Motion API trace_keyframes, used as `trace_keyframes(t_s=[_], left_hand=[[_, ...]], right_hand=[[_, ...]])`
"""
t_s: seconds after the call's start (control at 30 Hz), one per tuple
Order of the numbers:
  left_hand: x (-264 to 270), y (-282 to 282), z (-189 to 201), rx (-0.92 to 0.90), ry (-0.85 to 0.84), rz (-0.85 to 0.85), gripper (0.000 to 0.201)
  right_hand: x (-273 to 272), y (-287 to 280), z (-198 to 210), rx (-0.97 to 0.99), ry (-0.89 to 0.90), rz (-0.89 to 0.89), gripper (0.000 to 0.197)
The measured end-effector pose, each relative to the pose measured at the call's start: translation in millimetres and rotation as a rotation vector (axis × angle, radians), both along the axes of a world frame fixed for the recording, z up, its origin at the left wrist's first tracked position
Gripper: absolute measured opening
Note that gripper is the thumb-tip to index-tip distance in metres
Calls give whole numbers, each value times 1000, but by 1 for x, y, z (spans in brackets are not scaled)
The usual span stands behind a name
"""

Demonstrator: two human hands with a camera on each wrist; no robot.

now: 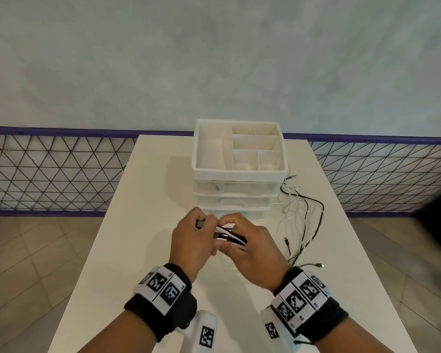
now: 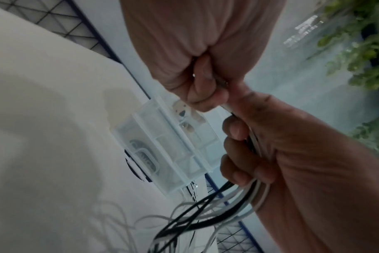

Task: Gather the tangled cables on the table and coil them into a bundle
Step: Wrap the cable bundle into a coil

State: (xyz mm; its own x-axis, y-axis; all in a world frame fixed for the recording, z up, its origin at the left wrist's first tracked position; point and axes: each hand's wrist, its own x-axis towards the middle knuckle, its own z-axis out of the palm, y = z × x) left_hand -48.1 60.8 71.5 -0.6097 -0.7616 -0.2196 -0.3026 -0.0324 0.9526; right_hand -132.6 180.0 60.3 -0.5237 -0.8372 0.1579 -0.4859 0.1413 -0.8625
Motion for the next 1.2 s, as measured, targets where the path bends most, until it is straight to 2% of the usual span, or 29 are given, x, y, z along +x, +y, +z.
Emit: trace_keyframes(t_s=[0.07, 0.2, 0.27, 0.33, 0.4, 0.5, 0.57, 0.6, 0.7, 0.73, 0.8, 0.83, 0.87, 0.9, 0.93, 0.97, 1.0, 1.07, 1.13, 1.17, 1.2], left_hand=[[-1, -1, 3, 108, 41, 23, 21], [-3, 1, 9, 340, 76, 22, 17], [-3, 1, 13, 473, 81, -25, 19], [-5, -1, 14, 520, 83, -82, 28], [-7, 0, 12, 438, 50, -64, 34], [-10, -2, 6, 216, 12, 30, 35], [-9, -7, 5, 100, 29, 62, 39], [-8, -11, 4, 62, 41, 75, 40], [-4, -21, 5, 23, 35, 46, 40], [-2, -23, 5, 70, 33, 6, 40], [3, -26, 7, 298, 5, -139, 32], [6, -30, 7, 406, -39, -231, 26], [10, -34, 9, 427, -118, -336, 27], [12, -41, 9, 329, -223, -442, 37], [13, -46, 14, 124, -329, -529, 52], [12, -50, 20, -99, -370, -583, 66], [11, -50, 31, -229, -333, -629, 75], [5, -39, 52, -215, -197, -776, 71], [2, -24, 62, -199, -135, -928, 49], [1, -21, 61, -204, -112, -938, 45], [1, -19, 59, -202, -88, -909, 50]], right_hand=[[-1, 2, 1, -67, -33, -18, 16], [-2, 0, -4, -141, -44, -83, 11], [-5, -1, -7, -163, -4, -109, 10], [-6, -1, -9, -181, 58, -119, 9], [-4, -1, -11, -192, 68, -102, 10], [-1, -1, -6, -117, -3, -102, 21], [-4, 2, -3, -36, -49, -69, 16], [-6, 5, -1, -15, -79, -21, 13], [-16, 12, -1, 71, -95, 19, 30], [-19, 14, 0, 92, -79, 5, 31], [-23, 18, 3, 92, -61, -8, 31], [-25, 20, 6, 96, -59, 3, 32], [-26, 21, 11, 108, -49, 28, 33], [-26, 22, 16, 131, -31, 61, 34], [-27, 21, 20, 161, -15, 93, 34], [-26, 20, 27, 194, -9, 126, 33], [-26, 17, 32, 225, -10, 150, 33], [-25, 9, 46, 258, -25, 198, 33], [-27, 0, 57, 212, -53, 245, 31], [-31, -2, 61, 182, -69, 235, 26], [-34, -3, 65, 161, -95, 211, 22]])
